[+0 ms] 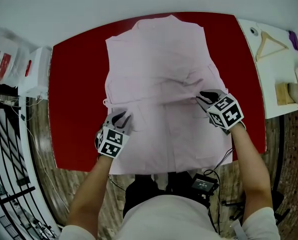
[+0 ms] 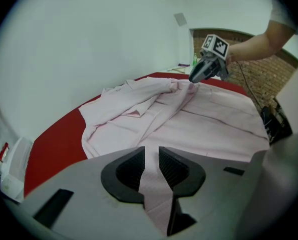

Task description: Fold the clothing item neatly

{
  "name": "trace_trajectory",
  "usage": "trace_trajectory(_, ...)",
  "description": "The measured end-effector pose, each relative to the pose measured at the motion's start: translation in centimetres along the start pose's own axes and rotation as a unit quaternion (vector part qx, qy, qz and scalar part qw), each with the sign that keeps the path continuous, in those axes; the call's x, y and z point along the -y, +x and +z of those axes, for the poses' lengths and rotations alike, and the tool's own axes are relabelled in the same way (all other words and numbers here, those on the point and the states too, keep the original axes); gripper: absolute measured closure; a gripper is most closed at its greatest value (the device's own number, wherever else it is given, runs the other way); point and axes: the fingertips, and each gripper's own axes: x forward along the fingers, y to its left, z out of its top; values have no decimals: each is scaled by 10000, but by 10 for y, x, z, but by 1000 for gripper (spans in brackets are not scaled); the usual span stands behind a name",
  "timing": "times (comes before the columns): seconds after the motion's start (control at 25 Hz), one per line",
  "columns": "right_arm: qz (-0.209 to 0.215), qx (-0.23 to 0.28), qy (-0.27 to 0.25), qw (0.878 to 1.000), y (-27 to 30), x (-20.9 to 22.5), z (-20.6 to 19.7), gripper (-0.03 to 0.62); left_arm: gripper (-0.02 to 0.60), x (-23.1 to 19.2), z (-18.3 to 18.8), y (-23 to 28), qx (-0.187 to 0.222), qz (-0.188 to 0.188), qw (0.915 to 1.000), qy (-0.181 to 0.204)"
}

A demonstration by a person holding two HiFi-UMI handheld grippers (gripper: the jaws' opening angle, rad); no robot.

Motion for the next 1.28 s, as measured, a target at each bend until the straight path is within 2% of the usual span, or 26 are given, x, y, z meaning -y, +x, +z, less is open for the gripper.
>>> trace_trajectory(0.12, 385, -274, -339, 9983, -4, -13, -11, 514, 497, 3, 2, 1, 34, -46, 10000, 3)
trace_trajectory(0.2, 341, -240, -298, 9987, -5, -12, -13, 507, 497, 2, 6, 2, 93, -60, 9999, 20)
trace_trajectory(0.24, 202, -137, -69, 9997, -4, -5, -11, 508, 497, 2, 9, 3, 132, -64, 9999, 44)
trace_trajectory(0.32, -139, 128, 779, 9968, 0, 17, -7, 508, 497, 3, 16, 7, 188, -79, 9997, 126)
trace_trajectory(0.44, -513, 290, 2181, 9742, 12, 45, -6, 508, 497, 5, 22, 17, 143, -121, 9994, 296)
trace_trajectory(0.56, -780, -60, 2830, 9559, 25, 54, -17, 508, 497, 6, 20, 28, 5, -185, 9992, 365)
trace_trajectory(0.68, -860, -344, 2903, 9524, 32, 55, -23, 514, 497, 8, 17, 34, -81, -266, 9989, 380)
trace_trajectory(0.92, -578, -215, 3430, 9373, 31, 52, -20, 525, 497, 10, 13, 37, -131, -359, 9986, 374)
trace_trajectory(1.12, -604, -311, 3306, 9413, 33, 52, -22, 571, 497, 11, 13, 39, -128, -407, 9985, 356)
trace_trajectory(1.28, -764, -217, 3126, 9466, 23, 62, -18, 576, 497, 11, 13, 39, -95, -438, 9983, 360)
